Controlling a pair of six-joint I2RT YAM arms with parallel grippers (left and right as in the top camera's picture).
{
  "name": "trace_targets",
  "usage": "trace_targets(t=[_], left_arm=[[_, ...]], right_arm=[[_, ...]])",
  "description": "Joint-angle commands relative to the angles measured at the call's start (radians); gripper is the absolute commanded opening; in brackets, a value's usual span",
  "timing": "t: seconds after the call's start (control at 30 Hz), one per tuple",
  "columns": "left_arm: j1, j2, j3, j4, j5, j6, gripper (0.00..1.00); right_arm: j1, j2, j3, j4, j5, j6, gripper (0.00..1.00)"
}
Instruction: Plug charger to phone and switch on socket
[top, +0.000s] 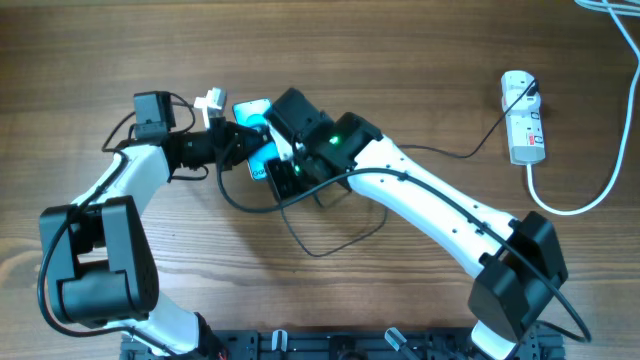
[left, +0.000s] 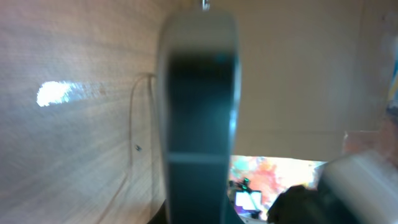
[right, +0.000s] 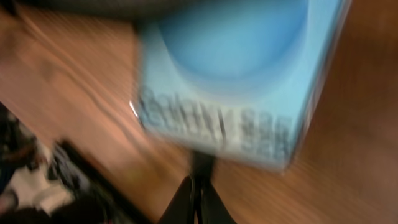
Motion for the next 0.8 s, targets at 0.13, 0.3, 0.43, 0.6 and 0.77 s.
trace_targets(t=[0.13,0.3,0.43,0.6,0.77], left_arm=[[-0.019,-0.026,-0.007,-0.01,0.072,-0.015,0.04],[-0.01,-0.026,-0.007,-0.01,0.049,-0.015,0.04],[-0.01,-0.026,-0.007,-0.011,0.046,-0.02,0.04],[-0.011,-0.026,-0.007,-0.015,0.046,-0.05,0.04],[-0.011,-0.026,-0.007,-0.015,0.047,-0.072,0.04]], right_arm=[[-0.034,0.012,0.051,0.058,0.061,-0.017,0.06],[-0.076,-0.078,0.051,0.029,0.016,-0.043,0.65],[-0.055,-0.109,0.048,-0.088,0.005,-0.038,0.96],[-0.008,-0.102,-0.03,-0.106,-0.107,0.008,0.95],[0.05,-0.102,-0.093,-0.085,0.013,0.162,0.59]])
